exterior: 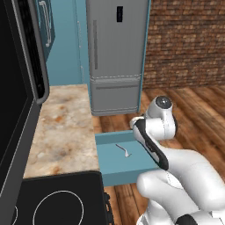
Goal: Pick up the metallic utensils from the counter and place them in the open drawer. Make sure not to pick up any wooden utensils.
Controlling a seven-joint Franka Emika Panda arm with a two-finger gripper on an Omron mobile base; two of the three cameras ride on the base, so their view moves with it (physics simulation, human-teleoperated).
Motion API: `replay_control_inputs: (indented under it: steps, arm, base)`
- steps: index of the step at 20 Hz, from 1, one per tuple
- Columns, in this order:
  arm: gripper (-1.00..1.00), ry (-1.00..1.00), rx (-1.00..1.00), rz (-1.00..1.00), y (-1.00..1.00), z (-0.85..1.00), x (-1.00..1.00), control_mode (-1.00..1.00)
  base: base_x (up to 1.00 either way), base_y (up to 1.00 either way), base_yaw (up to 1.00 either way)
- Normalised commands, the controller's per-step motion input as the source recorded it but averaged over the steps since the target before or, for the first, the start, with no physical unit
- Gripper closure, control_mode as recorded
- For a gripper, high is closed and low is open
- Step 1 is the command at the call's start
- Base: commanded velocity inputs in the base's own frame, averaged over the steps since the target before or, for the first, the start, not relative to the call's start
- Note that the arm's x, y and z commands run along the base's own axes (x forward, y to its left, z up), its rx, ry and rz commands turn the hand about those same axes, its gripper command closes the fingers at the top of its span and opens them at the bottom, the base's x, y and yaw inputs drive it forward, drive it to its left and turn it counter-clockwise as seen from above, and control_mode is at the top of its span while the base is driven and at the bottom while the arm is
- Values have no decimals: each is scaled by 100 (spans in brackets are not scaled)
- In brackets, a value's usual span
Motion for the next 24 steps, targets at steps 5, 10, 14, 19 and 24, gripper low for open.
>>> replay_control_inputs:
  steps: [5, 10, 14, 19, 24]
  arm:
    - [100, 1, 0, 0, 0, -28, 30, -100]
    - [100, 0, 0, 0, 2, -34, 31, -100]
    - [100, 0, 0, 0, 8, -40, 29, -100]
    - [100, 0, 0, 0, 9, -29, 6, -100]
    - [100, 0, 2, 0, 7, -21, 0, -100]
  base:
    - [0, 0, 0]
    - [0, 0, 0]
    - [0, 0, 0]
    - [0, 0, 0]
    - [0, 0, 0]
